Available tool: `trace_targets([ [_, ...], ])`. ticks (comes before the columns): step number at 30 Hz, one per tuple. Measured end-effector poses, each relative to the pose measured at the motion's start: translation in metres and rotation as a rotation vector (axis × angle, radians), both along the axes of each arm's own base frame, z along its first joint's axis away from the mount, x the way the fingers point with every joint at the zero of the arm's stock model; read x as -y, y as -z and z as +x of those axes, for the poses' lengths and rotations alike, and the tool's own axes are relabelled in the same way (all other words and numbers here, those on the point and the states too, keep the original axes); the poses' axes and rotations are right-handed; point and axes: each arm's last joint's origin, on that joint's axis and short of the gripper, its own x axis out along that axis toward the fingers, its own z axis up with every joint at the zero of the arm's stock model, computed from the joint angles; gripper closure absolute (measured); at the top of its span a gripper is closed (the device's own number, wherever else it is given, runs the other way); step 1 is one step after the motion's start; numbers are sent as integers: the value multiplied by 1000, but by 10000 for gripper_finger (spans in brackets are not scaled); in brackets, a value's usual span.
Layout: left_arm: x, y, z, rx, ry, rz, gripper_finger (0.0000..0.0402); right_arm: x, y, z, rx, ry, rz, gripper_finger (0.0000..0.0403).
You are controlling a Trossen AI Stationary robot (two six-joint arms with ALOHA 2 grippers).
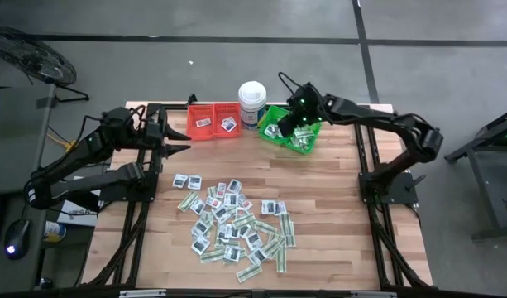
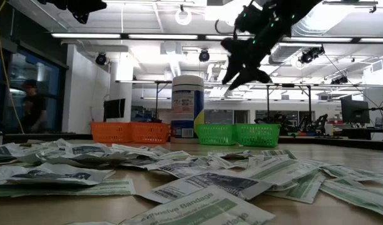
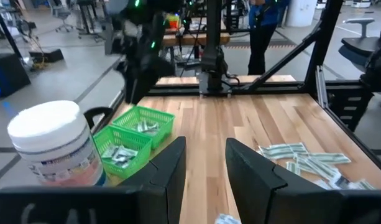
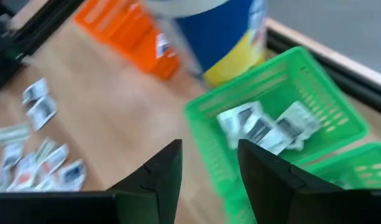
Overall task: Pick & Place First Aid Supplies
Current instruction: Put the black towelette pack into the left green bin
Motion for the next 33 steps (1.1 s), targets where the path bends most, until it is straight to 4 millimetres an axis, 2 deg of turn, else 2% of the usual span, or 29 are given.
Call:
trace_targets([
  [5, 1, 1, 0, -10, 31, -11, 292, -30, -13, -3, -10, -45, 22, 253],
  [13, 3, 2, 0, -14, 97, -3, 292, -90, -9, 9, -110, -138, 57, 253],
  [20, 5, 6, -1, -51, 155, -37, 292, -145, -3, 15, -102, 14, 241, 253],
  [27, 7, 11, -3, -88, 205, -32, 292, -201, 38, 8, -36, 164, 398, 253],
  [33, 9, 13, -3, -97, 259, -20, 292, -229, 73, -3, 123, 234, 491, 253],
])
